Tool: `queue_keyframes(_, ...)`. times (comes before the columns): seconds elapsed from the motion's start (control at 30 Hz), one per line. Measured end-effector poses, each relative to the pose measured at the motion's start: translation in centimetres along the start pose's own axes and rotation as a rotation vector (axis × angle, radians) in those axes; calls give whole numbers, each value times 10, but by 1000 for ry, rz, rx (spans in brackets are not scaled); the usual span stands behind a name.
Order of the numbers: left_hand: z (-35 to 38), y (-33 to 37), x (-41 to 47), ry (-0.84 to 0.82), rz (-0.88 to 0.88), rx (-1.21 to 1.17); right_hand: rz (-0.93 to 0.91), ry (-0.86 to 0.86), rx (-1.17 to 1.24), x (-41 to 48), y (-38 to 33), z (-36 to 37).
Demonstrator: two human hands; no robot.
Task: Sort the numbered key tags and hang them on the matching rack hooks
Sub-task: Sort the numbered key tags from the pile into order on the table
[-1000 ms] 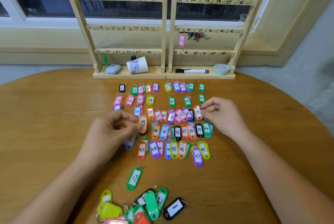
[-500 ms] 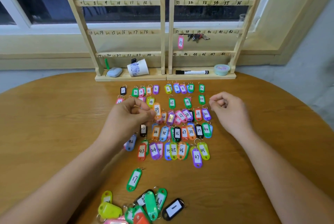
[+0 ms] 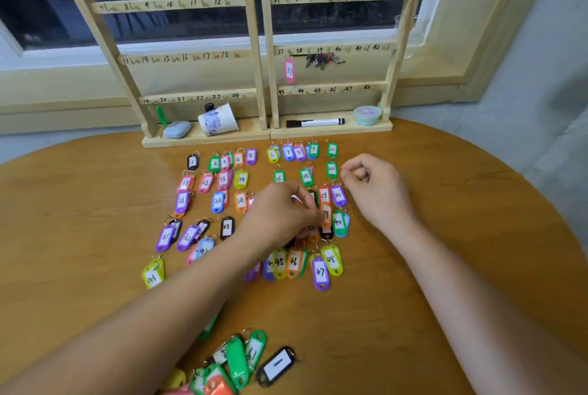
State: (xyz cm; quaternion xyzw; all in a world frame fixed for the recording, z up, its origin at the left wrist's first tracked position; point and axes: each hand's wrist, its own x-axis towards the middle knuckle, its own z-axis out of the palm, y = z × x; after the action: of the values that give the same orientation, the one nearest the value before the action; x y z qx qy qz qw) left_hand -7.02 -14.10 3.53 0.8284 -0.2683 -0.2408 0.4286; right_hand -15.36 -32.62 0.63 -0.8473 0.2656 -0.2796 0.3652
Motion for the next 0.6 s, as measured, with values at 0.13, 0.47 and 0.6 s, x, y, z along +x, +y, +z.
queue_keyframes(0.13,7,1,-2,14,16,104,-34,11,-13,-2,-3,-2)
queue_keyframes(0.47,-12,-4,-19,117,146,243,-60,-20,-13,-4,-7,-4)
queue_keyframes(0.6,-37,-9,-43,130,171,211,-70,-132,64,-12,-22,-8)
